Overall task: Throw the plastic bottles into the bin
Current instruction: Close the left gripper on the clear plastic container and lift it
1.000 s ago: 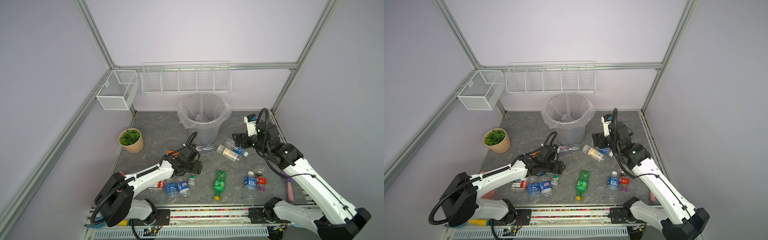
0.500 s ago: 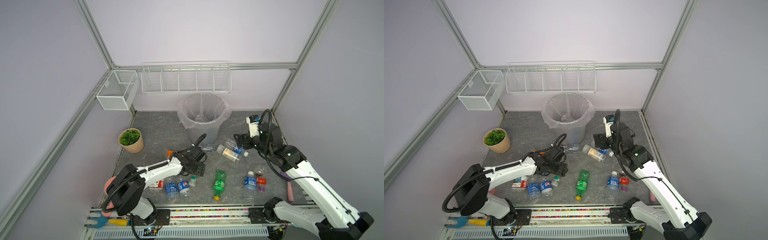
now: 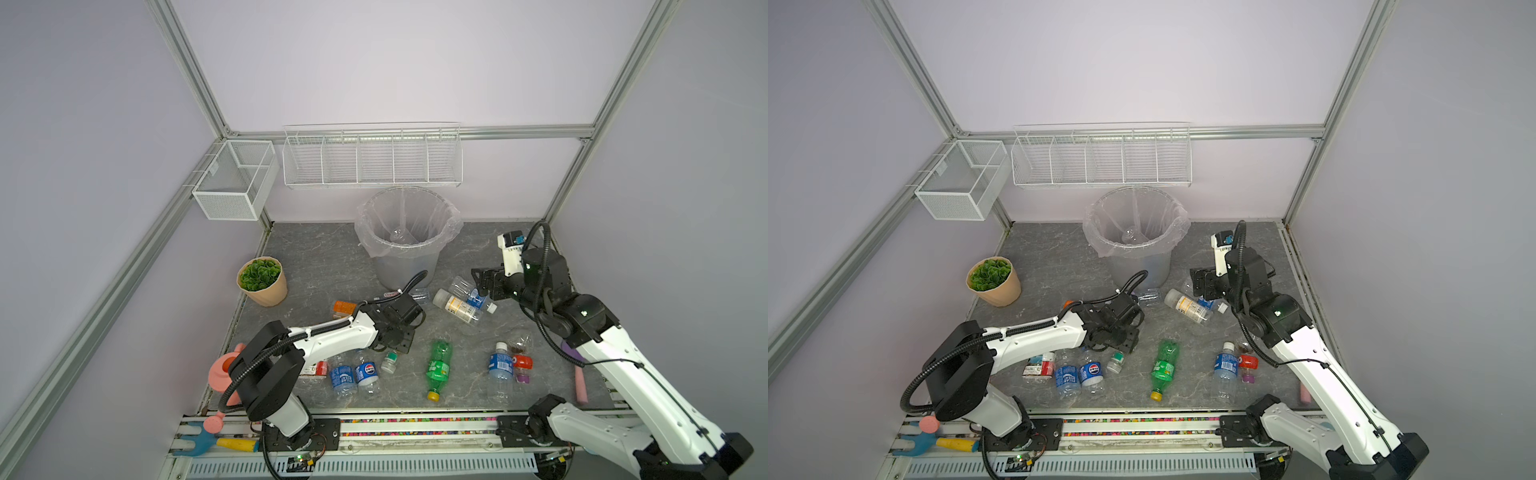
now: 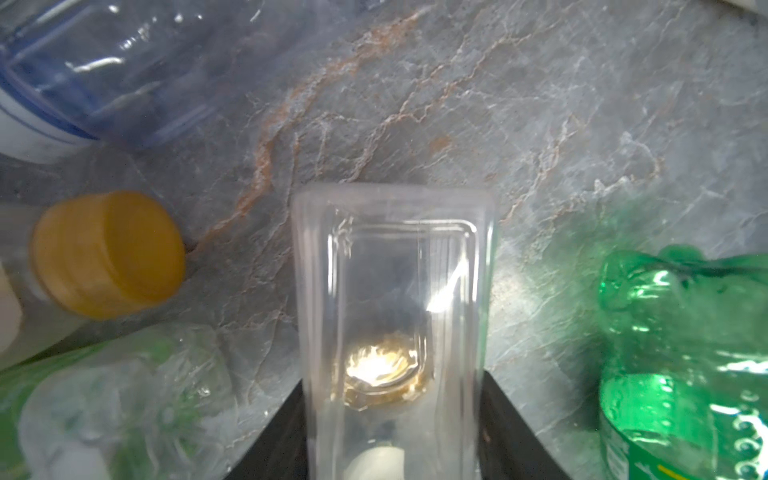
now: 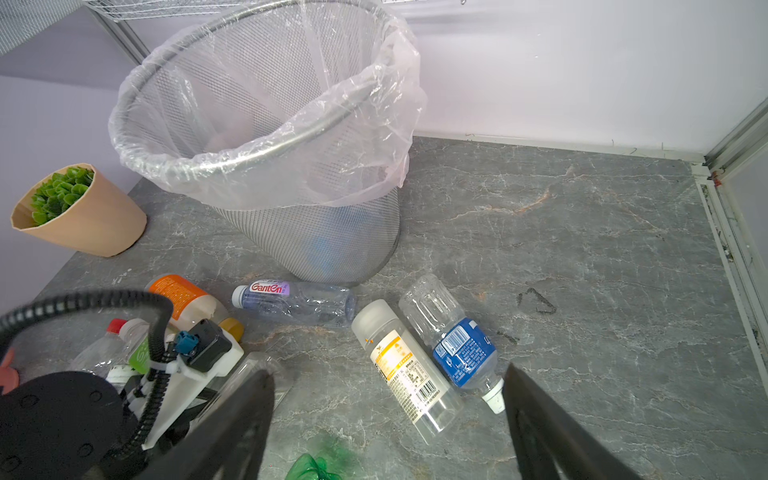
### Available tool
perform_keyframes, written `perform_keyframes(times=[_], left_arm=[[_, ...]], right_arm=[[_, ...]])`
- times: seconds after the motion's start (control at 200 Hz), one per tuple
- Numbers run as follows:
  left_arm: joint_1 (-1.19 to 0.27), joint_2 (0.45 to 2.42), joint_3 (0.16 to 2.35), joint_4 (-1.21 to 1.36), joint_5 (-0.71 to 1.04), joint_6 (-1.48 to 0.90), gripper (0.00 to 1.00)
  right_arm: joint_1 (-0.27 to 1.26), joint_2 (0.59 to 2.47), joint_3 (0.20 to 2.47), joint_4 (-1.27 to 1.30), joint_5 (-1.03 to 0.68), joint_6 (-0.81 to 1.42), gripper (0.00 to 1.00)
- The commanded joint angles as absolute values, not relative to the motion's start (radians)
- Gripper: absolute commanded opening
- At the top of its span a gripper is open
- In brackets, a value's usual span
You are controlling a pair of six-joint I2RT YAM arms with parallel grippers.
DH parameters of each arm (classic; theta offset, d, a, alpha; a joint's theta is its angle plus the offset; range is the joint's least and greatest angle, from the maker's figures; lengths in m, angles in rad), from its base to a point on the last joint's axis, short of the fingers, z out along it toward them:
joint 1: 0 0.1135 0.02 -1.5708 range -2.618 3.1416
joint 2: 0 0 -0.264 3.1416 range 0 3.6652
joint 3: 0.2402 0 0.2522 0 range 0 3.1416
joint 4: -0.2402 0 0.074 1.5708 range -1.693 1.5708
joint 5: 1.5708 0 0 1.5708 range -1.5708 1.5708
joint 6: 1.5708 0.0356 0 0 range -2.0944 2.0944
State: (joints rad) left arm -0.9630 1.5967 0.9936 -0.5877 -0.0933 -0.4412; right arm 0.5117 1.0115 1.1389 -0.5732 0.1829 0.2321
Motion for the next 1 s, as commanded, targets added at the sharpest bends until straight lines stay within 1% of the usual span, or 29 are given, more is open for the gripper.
perform_keyframes(times=[0.0,0.22,0.385,0.595,0.995], left_arm=[[-0.983,1.577,1.028,-0.606,-0.124,-0.426,0.46],[-1.026,1.469,1.014,-0.551,-0.158,-0.385,0.43],[-1.047,1.351,0.976,-0.478,-0.147,-0.367,0.43],[-1.055,1.185,0.956,-0.459,-0.179,-0.339,0.39],[-1.056,0.797,0.862,-0.316,-0.401,-0.252,0.31]], right_arm=[[0.505,0.988,1.121,-0.586,0.195,0.236,0.89],[0.502,0.974,1.118,-0.592,0.199,0.240,0.88],[0.502,0.966,1.111,-0.592,0.203,0.244,0.89],[0.500,0.960,1.097,-0.589,0.208,0.253,0.89],[0.498,0.956,1.090,-0.582,0.201,0.273,0.88]])
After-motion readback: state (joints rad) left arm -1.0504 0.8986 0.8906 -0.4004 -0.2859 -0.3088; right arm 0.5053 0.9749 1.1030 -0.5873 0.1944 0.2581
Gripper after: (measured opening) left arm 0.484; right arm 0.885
